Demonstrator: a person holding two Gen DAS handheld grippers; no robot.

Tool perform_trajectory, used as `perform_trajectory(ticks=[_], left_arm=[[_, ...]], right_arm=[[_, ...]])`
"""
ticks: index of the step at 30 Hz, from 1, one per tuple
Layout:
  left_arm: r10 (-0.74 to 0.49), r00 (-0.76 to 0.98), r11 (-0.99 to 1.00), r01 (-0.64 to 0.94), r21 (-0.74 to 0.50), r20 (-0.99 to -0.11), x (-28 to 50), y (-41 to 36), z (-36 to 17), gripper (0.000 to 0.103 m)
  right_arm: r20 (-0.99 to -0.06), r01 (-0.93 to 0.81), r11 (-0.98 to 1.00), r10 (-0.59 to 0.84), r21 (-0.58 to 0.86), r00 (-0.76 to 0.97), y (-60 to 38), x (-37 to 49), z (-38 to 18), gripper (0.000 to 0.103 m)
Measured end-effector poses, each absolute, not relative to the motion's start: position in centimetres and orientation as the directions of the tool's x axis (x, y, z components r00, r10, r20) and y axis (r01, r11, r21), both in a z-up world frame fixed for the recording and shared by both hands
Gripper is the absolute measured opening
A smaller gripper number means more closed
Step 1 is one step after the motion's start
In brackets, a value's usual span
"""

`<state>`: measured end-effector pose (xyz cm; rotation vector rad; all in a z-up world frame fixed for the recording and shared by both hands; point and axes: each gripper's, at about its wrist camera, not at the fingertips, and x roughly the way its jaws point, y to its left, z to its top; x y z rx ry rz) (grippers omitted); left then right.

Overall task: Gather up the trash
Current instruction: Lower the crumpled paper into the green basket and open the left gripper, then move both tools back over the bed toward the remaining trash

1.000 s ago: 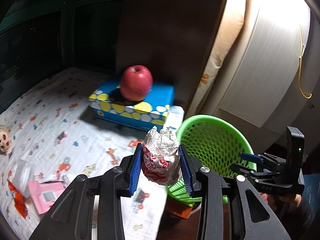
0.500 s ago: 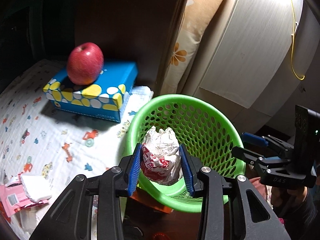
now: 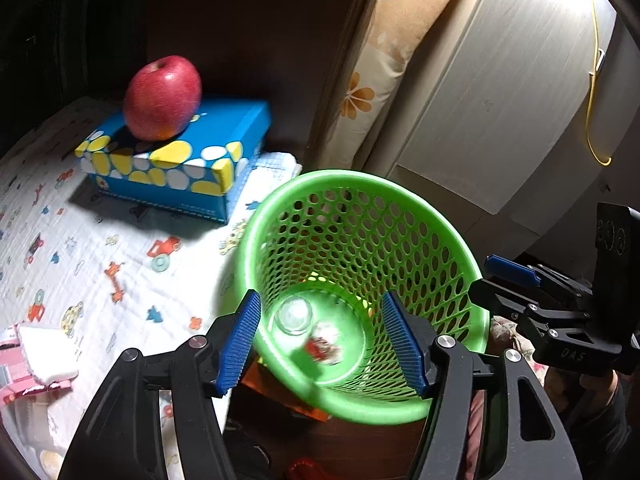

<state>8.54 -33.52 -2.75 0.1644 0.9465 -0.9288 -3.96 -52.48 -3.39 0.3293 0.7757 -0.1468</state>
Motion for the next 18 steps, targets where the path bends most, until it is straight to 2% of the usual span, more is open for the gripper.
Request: perform_trajectory(ticks=[9,18], left_arm=[[-0.534,0.374,0.730,0.657,-0.190,-0.758,9.8,-25.8,-1.0,0.061],[-0.411,0.500,0.873,0.457,-0.172,-0.762,12.5,-16.1,-1.0,0.061]], right_arm=[[-0.691,0.169,0.956,0.044,0.238,0.722,-48.3,-1.8,-2.6,0.074],[-0.685,0.071,0.966,0.125,0.251,0.718,-43.1,1.3,-2.3,0.075]])
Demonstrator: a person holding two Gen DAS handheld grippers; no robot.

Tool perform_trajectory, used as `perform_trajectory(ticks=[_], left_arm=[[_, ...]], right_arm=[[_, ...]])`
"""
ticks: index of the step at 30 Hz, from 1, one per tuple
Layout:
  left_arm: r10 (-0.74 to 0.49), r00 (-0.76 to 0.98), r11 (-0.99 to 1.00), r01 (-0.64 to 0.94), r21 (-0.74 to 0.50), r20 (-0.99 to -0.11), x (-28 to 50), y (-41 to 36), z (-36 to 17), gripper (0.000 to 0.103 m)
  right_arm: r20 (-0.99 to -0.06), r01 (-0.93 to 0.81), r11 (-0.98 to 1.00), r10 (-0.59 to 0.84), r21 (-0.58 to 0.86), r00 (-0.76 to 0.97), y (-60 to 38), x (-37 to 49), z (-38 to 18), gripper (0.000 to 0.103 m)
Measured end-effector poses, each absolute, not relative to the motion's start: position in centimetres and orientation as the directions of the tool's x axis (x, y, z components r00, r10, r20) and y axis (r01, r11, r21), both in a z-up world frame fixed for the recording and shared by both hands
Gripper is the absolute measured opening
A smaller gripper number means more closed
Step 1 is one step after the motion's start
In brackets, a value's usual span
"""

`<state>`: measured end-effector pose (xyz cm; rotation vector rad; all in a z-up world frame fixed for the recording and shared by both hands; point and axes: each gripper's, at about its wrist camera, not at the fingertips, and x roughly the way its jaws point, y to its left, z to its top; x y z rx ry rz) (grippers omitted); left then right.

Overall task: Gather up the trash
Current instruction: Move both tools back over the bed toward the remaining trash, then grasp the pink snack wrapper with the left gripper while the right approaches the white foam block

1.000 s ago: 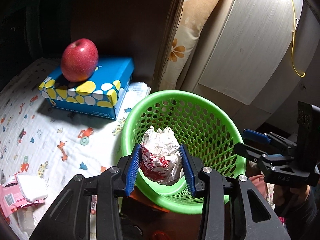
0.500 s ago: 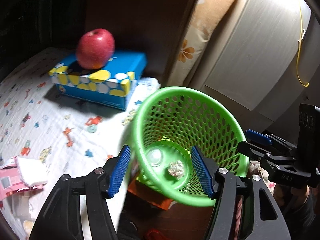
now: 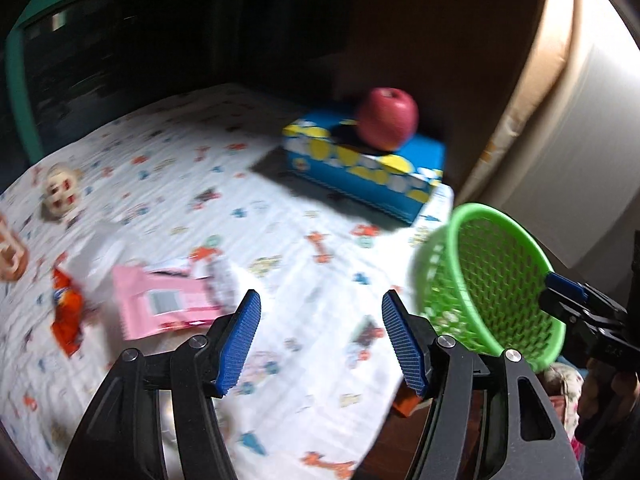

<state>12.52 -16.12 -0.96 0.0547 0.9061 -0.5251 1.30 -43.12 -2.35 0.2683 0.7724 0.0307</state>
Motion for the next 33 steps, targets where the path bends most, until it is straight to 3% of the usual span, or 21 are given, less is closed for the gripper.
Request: perform_trajectory(ticks=[11,23,28,32,33], left_arm=[[-0.302,0.531,0.953,0.201,-0.228,-0.792,16.2,-7.0,-4.0,0.061],[-0.392,0.450,0.919,0.146,-0.367,-0.802,18.8,-5.6,-7.4,0.060],[-0.441,0.428,0.896,0.157,-0.416,-0.789,19.3,-5.8,-8.0,0.048],[-0.479,0.416,0.876,0.177,-0.448,-0.773,19.5,-5.9,-8.2,0.022],[-0.486,0.417,0.872,0.180,-0.454,-0.768,19.4,-5.9,-8.2,0.020]], right_arm=[[-0.674,-0.066,0.956,0.248,0.285,0.696,-36.8,5.5,-2.4,0.075],[-0.687,-0.145,0.923,0.365,0.357,0.628,-31.6,10.4,-4.5,0.075],[-0.697,-0.142,0.919,0.372,0.367,0.612,-30.9,11.2,-5.2,0.075],[-0.705,-0.141,0.919,0.375,0.369,0.601,-30.7,11.7,-5.8,0.075],[-0.707,-0.141,0.918,0.377,0.371,0.598,-30.7,11.9,-5.9,0.075]])
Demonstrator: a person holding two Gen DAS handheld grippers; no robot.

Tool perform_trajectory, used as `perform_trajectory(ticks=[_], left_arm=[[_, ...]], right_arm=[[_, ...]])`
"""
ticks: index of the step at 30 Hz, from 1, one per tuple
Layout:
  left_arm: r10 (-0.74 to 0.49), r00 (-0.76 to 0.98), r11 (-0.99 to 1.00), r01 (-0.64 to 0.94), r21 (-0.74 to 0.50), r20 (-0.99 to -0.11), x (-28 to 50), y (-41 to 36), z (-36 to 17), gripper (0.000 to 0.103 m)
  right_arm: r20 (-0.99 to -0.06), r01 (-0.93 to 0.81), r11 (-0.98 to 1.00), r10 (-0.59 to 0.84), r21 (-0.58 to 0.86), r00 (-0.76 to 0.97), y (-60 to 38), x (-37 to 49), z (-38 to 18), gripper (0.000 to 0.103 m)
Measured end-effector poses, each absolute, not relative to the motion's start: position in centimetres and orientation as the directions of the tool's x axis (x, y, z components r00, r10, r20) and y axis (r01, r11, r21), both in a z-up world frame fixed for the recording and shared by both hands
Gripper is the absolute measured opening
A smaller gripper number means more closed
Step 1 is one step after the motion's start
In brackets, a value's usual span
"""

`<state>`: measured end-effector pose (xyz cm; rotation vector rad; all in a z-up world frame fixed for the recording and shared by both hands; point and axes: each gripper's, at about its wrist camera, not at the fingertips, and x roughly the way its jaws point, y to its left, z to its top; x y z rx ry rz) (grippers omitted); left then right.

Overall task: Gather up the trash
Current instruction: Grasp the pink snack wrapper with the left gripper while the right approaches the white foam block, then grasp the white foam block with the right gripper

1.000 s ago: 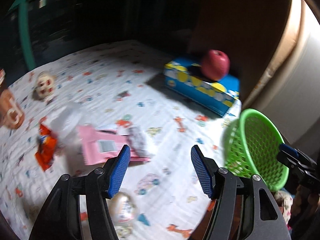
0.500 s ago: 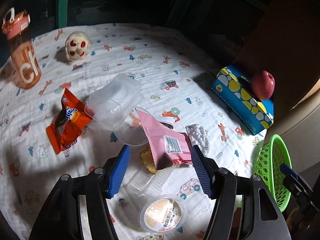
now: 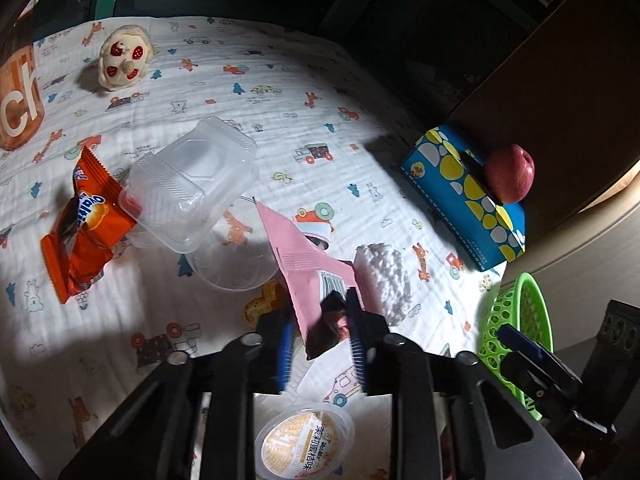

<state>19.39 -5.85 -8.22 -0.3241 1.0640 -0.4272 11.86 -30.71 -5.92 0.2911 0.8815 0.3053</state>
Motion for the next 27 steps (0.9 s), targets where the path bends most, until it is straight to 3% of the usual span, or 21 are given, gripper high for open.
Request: perform_trajectory(ticks=[3,23,27], left_arm=[[-0.491,0.422,0.870,0.194,-0.453,-0.762,19.1,-5.8,-8.1,0.011],[-0.497,0.430,0.867,0.207,-0.453,-0.754,18.8,-4.7,-8.1,0.009],[-0.499,0.431,0.865,0.208,-0.456,-0.751,18.9,-4.4,-8.1,0.009]], right_arm=[[-0.704,-0.143,0.906,0.403,0.399,0.585,-30.5,12.5,-6.5,0.075],[-0.711,-0.113,0.864,0.473,0.492,0.521,-28.2,18.7,-10.5,0.074],[-0.720,-0.092,0.858,0.479,0.506,0.501,-28.0,20.1,-11.4,0.065]])
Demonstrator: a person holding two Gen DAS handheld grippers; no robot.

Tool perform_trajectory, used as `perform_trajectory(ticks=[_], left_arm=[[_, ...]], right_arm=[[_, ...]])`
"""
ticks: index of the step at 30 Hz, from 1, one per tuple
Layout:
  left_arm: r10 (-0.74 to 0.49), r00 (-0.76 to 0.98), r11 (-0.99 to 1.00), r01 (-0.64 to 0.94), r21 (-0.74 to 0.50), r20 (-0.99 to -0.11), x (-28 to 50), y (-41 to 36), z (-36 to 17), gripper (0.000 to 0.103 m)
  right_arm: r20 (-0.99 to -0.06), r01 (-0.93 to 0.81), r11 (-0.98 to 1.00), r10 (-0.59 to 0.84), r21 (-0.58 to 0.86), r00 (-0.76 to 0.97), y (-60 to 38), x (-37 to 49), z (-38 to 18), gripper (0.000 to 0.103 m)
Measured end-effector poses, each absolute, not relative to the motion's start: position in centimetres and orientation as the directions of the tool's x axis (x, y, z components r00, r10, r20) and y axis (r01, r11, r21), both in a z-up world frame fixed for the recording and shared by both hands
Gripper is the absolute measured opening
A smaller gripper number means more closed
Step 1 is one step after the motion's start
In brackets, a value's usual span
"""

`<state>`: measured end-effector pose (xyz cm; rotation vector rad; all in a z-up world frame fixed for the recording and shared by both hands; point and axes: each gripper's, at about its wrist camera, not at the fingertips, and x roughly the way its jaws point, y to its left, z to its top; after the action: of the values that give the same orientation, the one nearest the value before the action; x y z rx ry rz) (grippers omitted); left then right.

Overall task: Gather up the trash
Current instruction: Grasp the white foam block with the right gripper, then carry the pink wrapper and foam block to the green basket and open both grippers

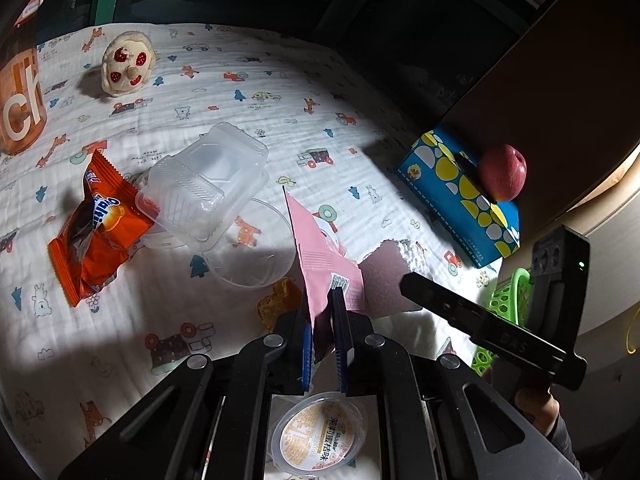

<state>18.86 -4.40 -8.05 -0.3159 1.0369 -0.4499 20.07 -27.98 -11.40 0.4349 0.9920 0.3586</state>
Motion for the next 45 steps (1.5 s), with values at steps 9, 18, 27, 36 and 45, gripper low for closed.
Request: perform_trajectory(ticks=[9,18,27,36,45], left_arm=[[-0.506,0.437,0.862,0.217,-0.458,-0.744,18.7,-4.4,-7.8,0.008],[-0.544,0.460,0.839,0.270,-0.473,-0.702,17.5,-5.3,-5.0,0.006],[-0.623,0.446,0.782,0.375,-0.498,-0.643,15.4,-8.8,-1.1,0.006],[-0.696,0.367,0.705,0.512,-0.491,-0.617,13.4,-16.2,1.3,0.006],[-0.738,0.267,0.625,0.618,-0.478,-0.620,11.2,-23.8,2.0,0.006]], right_arm=[[-0.724,-0.073,0.854,0.480,0.515,0.496,-28.3,20.1,-11.9,0.036],[-0.679,-0.077,0.857,0.455,0.509,0.576,-30.7,17.0,-8.3,0.035],[-0.636,-0.041,0.869,0.392,0.492,0.665,-35.8,11.5,-4.3,0.035],[-0.659,0.072,0.902,0.255,0.426,0.707,-42.0,6.0,-3.1,0.036],[-0.684,0.186,0.910,0.131,0.369,0.717,-47.1,1.8,-3.2,0.036]])
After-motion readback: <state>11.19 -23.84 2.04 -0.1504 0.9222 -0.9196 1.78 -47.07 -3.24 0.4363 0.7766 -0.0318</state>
